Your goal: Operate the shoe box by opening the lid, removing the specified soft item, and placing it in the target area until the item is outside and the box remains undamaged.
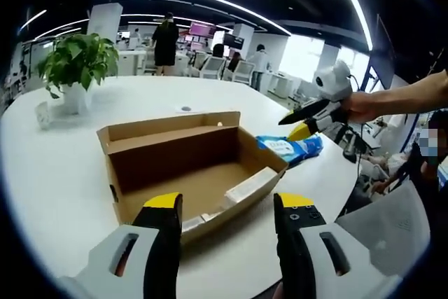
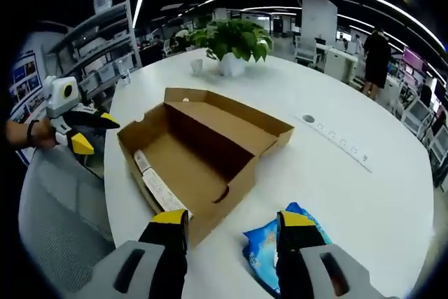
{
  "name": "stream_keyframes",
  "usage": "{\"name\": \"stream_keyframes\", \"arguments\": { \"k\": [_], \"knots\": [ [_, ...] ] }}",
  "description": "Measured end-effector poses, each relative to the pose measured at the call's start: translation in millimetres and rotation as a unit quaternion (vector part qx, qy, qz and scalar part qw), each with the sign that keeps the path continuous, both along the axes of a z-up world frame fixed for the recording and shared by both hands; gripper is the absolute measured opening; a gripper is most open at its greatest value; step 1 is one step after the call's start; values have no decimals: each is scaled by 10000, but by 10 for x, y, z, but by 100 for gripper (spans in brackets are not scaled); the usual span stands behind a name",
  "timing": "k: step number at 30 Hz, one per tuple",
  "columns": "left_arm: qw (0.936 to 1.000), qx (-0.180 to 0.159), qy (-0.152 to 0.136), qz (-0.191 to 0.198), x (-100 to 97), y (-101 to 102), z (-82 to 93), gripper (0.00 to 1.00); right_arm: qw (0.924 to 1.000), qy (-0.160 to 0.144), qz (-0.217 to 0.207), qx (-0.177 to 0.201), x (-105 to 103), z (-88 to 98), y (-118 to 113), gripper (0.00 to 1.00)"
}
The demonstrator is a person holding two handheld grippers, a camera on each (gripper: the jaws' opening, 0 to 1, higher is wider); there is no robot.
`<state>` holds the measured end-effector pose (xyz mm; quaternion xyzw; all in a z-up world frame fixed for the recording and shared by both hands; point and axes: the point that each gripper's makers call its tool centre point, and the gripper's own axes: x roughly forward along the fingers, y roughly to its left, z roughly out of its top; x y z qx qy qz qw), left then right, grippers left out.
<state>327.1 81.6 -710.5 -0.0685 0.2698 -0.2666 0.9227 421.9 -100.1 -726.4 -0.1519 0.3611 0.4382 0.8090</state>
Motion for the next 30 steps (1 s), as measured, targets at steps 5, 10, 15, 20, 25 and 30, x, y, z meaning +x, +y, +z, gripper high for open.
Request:
{"name": "stream_keyframes", "arguments": {
  "k": [5,10,15,20,25,30],
  "knots": [
    [10000,-8,8,-26,-31,-12,-3,54,9997,55,243,-23,-73,-62,232,48],
    [10000,-28,29,-7,-68,0,-10,54,9988,98,476,-45,-149,-120,449,48],
    [10000,-57,21,14,-62,13,-5,54,9976,141,667,-81,-197,-167,628,48],
    [10000,-79,35,50,-48,25,-17,54,9970,158,751,-89,-199,-206,735,48],
    [9999,-105,45,67,-54,35,-17,53,9951,170,948,-202,-230,-246,798,48],
    [9999,-135,33,73,-48,30,-9,53,9879,187,1433,-564,-252,-328,818,48]
  ]
}}
